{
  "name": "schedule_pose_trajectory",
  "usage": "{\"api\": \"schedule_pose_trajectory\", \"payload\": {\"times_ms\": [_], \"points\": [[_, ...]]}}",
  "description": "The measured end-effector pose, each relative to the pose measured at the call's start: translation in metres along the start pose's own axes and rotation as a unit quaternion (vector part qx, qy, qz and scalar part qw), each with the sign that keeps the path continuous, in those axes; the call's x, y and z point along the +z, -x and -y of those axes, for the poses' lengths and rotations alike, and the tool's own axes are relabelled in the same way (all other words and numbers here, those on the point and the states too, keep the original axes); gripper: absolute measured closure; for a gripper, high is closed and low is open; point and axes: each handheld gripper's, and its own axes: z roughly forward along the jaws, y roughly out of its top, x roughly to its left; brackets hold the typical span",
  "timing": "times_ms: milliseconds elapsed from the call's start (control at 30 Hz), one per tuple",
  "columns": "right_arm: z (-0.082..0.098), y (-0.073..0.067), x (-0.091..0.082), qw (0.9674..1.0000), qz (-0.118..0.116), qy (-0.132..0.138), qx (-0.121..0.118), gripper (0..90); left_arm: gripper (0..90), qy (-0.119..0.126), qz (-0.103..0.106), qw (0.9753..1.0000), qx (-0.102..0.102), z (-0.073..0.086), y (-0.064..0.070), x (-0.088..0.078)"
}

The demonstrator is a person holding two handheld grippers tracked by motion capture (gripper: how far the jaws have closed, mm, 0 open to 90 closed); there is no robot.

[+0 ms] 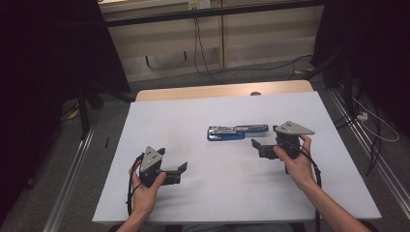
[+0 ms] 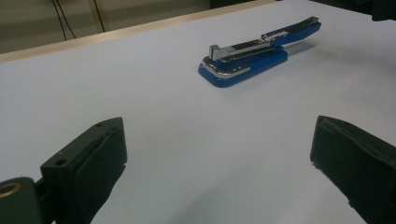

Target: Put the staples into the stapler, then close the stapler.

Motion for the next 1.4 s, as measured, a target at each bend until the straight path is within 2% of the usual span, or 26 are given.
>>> {"api": "schedule_pose_trajectory", "payload": {"times_ms": [167, 533, 600, 767, 900, 1033, 1133, 1400], "points": [[0.003, 0.003, -0.005, 1.0000, 0.002, 0.000, 0.004, 2.6, 4.0, -0.001, 0.003, 1.0000, -0.003, 0.000, 0.000, 0.000], [0.008, 0.015, -0.016, 0.9996, 0.029, 0.002, 0.007, 2.7, 5.5, -0.010, 0.008, 0.9999, -0.008, 0.001, -0.003, 0.005], [0.009, 0.018, -0.017, 0.9995, 0.030, 0.003, 0.013, 2.9, 5.6, -0.010, 0.011, 0.9998, -0.012, 0.001, -0.004, 0.005], [0.010, 0.020, -0.012, 0.9994, 0.034, -0.003, 0.004, 3.6, 6.4, -0.007, 0.007, 0.9999, -0.012, -0.001, -0.002, 0.007], [0.012, 0.020, -0.009, 0.9997, 0.022, -0.004, 0.008, 4.7, 6.5, 0.003, 0.006, 1.0000, -0.007, -0.006, 0.000, 0.011], [0.011, 0.019, -0.007, 0.9999, 0.016, -0.001, -0.001, 5.1, 6.4, 0.007, 0.018, 0.9998, -0.008, -0.012, 0.003, 0.017], [0.011, 0.018, -0.005, 0.9999, 0.012, -0.003, -0.003, 5.7, 6.1, 0.010, 0.020, 0.9997, -0.001, -0.015, 0.005, 0.022], [0.010, 0.019, -0.005, 0.9999, 0.008, 0.001, -0.010, 14.5, 5.0, 0.016, 0.033, 0.9993, 0.000, -0.019, 0.005, 0.040]]}}
